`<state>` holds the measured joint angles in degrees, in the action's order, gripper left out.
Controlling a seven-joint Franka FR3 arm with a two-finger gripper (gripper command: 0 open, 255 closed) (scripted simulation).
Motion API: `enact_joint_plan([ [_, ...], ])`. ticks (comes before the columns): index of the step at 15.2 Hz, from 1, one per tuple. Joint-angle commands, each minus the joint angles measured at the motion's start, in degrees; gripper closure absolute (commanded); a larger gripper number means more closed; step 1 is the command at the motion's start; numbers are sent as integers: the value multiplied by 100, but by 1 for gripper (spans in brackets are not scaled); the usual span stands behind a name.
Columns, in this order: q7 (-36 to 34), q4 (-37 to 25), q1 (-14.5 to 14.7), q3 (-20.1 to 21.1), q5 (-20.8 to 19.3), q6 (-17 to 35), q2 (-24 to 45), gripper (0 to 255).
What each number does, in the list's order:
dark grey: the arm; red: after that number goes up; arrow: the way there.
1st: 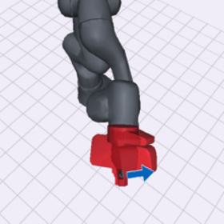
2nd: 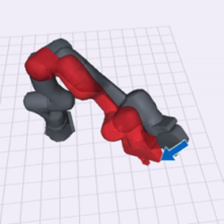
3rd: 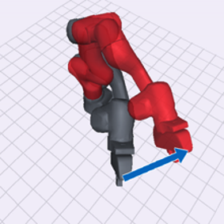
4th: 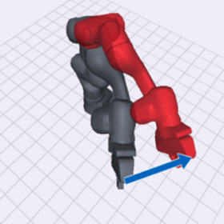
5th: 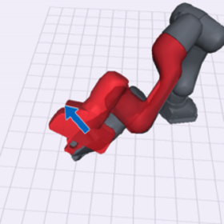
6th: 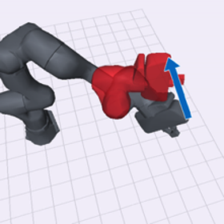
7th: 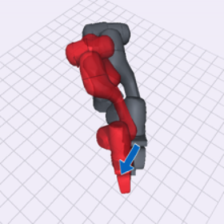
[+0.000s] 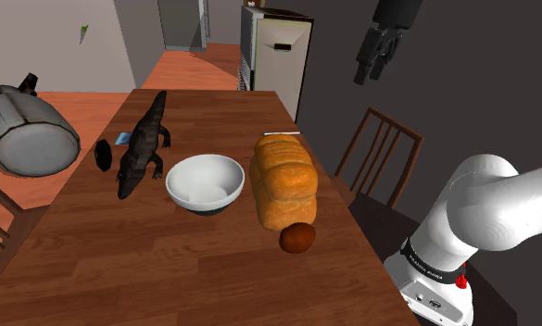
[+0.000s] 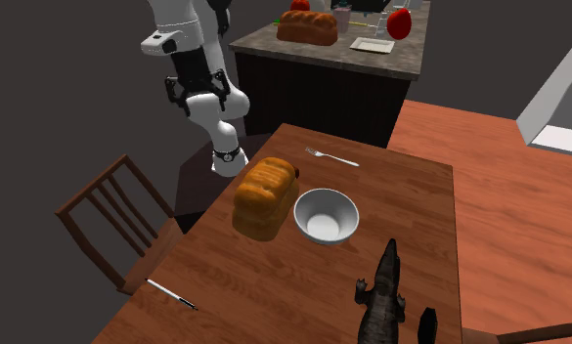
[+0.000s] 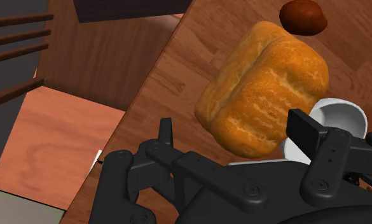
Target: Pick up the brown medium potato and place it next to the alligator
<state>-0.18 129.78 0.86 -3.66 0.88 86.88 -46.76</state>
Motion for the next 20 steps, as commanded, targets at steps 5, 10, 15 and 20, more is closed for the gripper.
enact_joint_plan([
  [5, 265, 520, 384, 443, -36, 585, -87, 0],
  [10, 565, 1161, 884, 1000, -87, 1337, -148, 0],
  [15, 821, 1792, 1398, 1566, -151, 2121, -137, 0],
  [20, 1018, 2408, 1908, 2151, -242, 2951, -29, 0],
])
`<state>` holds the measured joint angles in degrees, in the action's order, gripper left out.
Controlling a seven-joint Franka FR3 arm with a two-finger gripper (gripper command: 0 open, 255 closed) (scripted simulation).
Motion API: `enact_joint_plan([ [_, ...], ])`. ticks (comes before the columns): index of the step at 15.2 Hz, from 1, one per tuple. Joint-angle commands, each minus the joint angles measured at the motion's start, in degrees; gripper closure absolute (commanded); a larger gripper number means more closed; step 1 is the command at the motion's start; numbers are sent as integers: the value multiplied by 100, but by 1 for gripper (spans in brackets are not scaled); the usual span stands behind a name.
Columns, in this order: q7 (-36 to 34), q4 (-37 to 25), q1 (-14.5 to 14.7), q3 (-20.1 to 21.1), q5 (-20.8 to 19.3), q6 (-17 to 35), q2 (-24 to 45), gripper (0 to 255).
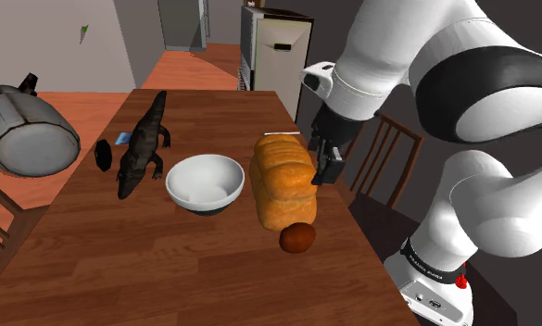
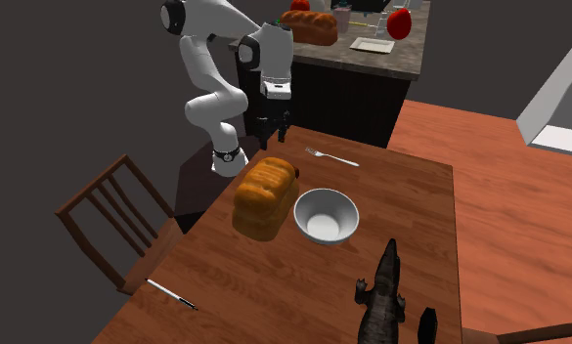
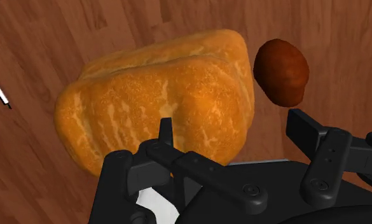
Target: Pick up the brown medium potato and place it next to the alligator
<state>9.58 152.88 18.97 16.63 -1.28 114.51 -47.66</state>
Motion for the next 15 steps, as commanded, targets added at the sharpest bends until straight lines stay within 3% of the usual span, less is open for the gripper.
enact_joint_plan([
  [1, 72, 219, 196, 243, -51, 361, 97, 0],
  [10, 116, 1225, 907, 1451, -454, 2068, 721, 0],
  [15, -3, 1392, 679, 1643, -656, 2623, 1077, 0],
])
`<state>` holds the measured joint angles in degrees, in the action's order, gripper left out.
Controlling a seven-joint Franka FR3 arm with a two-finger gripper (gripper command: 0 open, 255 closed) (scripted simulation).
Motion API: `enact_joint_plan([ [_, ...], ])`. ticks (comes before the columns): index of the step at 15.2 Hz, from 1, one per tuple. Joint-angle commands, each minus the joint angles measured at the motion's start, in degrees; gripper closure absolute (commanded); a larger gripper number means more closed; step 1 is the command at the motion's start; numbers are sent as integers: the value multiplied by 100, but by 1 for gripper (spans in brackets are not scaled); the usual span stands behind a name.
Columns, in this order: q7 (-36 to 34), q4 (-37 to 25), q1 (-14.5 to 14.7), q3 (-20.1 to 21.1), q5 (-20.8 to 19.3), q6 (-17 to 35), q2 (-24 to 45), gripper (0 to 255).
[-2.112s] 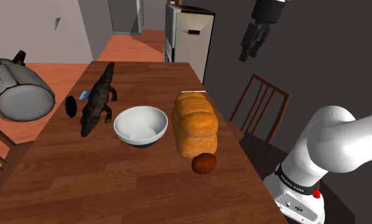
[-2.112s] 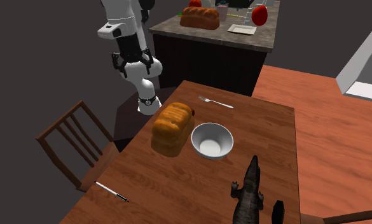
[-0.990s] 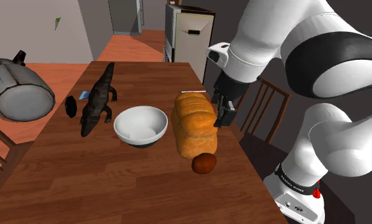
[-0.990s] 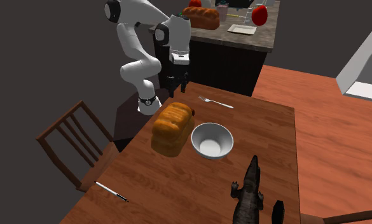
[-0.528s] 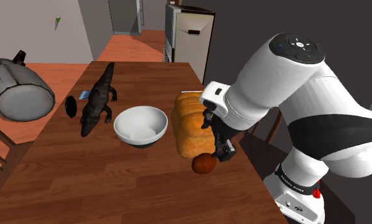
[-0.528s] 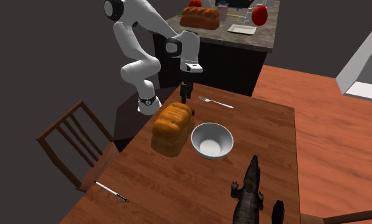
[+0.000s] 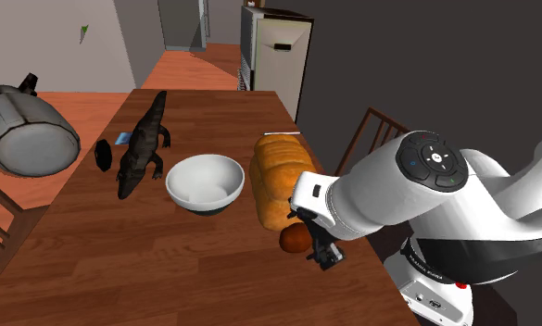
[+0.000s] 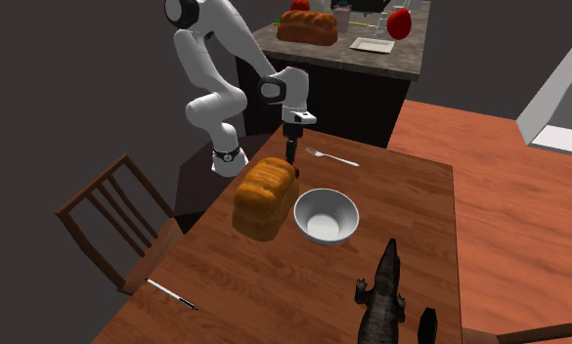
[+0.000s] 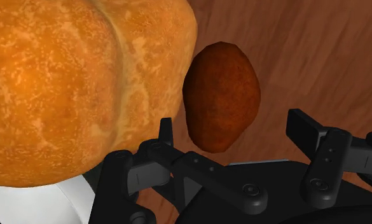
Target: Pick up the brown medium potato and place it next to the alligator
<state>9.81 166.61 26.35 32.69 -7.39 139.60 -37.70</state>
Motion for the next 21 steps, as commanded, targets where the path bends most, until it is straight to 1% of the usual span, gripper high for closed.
enact_joint_plan([
  [1, -58, 44, -131, 71, -94, 229, 162, 0],
  [4, -153, 100, -340, 177, -239, 529, 382, 0],
  [11, -152, 99, -339, 176, -238, 527, 381, 0],
  [12, -152, 99, -339, 176, -238, 527, 381, 255],
  [21, -152, 100, -340, 177, -239, 529, 382, 255],
])
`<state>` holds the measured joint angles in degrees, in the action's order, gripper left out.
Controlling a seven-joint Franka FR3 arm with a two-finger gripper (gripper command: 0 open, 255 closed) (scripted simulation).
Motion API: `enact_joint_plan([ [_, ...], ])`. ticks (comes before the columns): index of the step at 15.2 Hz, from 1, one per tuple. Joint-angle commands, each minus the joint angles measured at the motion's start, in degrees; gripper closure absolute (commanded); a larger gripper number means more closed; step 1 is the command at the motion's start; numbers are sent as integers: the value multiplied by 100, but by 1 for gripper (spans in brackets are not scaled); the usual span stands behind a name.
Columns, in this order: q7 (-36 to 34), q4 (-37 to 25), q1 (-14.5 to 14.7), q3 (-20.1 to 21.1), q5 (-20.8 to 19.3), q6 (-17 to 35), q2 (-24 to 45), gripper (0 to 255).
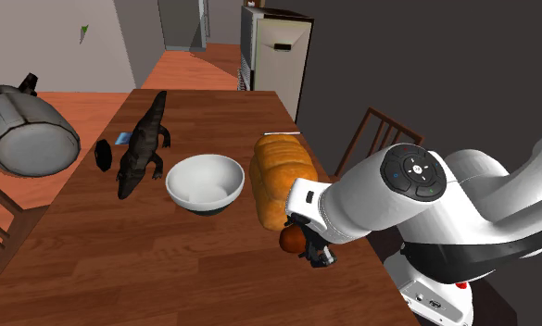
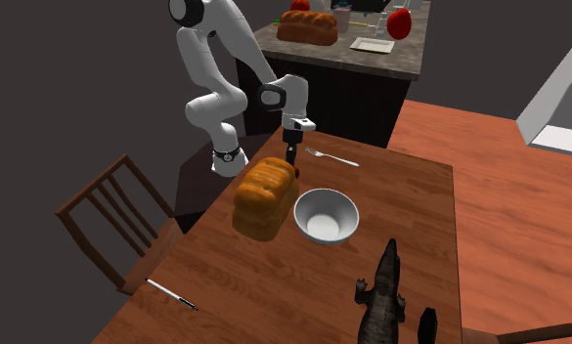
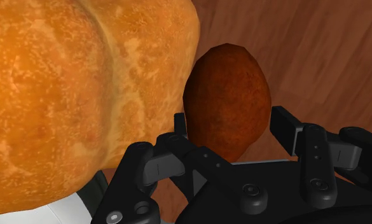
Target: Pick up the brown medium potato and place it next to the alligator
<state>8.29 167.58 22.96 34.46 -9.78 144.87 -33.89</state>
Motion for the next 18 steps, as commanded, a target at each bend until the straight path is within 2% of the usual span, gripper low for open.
enact_joint_plan([
  [1, 63, -25, 56, -61, 41, -104, -76, 255],
  [9, 486, -307, 368, -450, 259, -912, -613, 255],
  [18, 842, -739, 516, -752, 348, -1739, -1038, 255],
])
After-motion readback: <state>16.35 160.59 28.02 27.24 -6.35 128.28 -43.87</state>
